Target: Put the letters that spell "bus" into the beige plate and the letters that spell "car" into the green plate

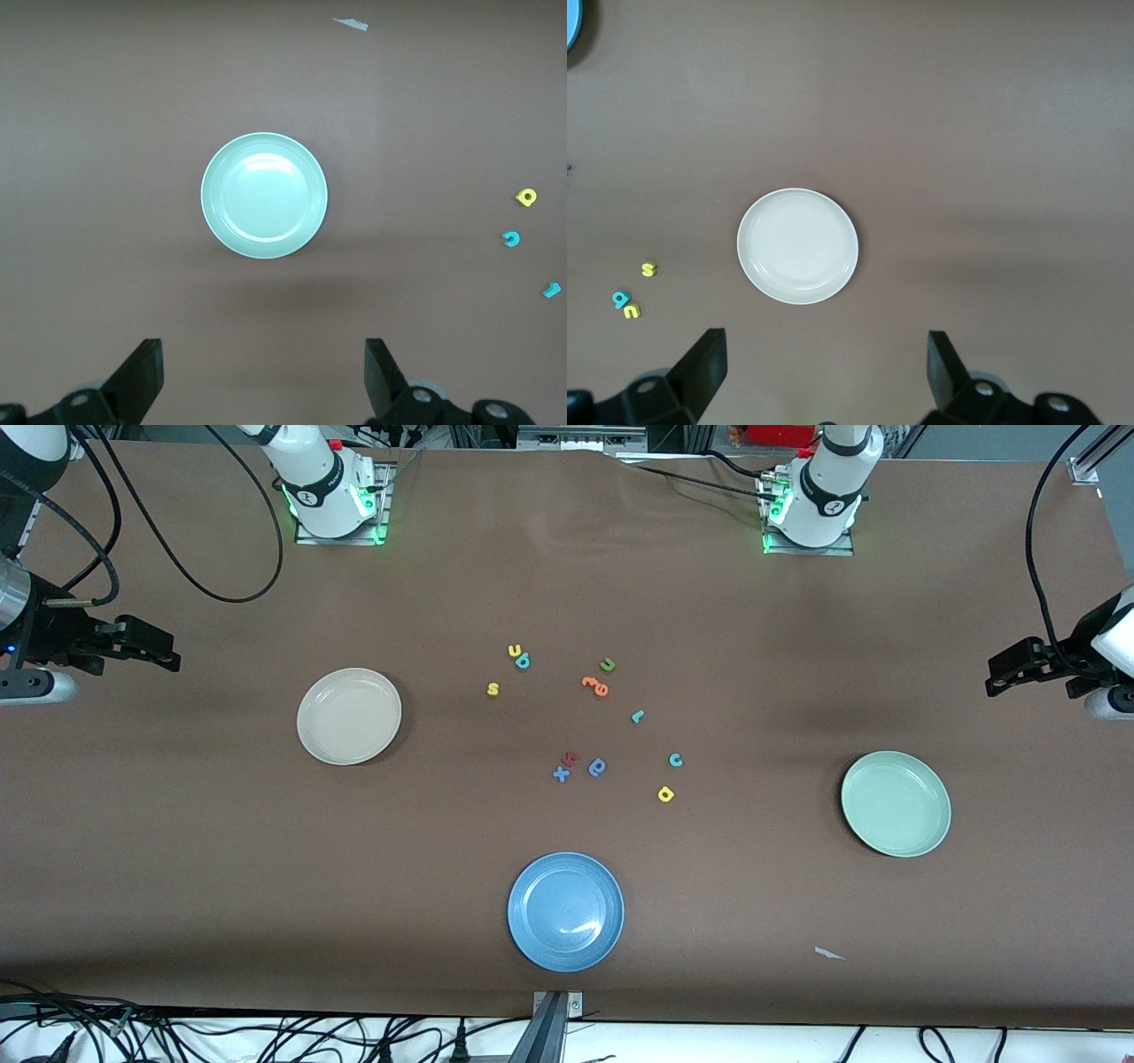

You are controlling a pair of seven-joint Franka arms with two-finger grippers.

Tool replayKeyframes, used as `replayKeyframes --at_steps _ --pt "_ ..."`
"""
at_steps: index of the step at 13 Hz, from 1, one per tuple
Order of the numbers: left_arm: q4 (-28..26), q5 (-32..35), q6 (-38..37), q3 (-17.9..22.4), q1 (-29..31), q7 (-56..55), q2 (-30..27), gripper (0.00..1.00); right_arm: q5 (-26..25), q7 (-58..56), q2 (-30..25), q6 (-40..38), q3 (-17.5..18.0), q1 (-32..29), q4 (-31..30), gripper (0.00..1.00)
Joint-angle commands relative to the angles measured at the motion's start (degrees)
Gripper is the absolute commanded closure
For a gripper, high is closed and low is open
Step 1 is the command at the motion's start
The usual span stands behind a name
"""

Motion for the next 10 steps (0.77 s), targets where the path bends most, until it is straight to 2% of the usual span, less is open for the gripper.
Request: replayKeyframes --at_steps 1,10 --pt "0.74 -1.09 -1.05 -0.21 0.47 1.32 -0.36 0.00 -0.61 0.73 -1.09 0.10 -0.03 0.12 -0.99 0.00" --pt "0.65 -1.09 -0.70 -0.21 -0.05 1.23 -0.19 0.00 -0.70 0.73 -1.09 0.36 0.14 0.12 -0.90 0.00"
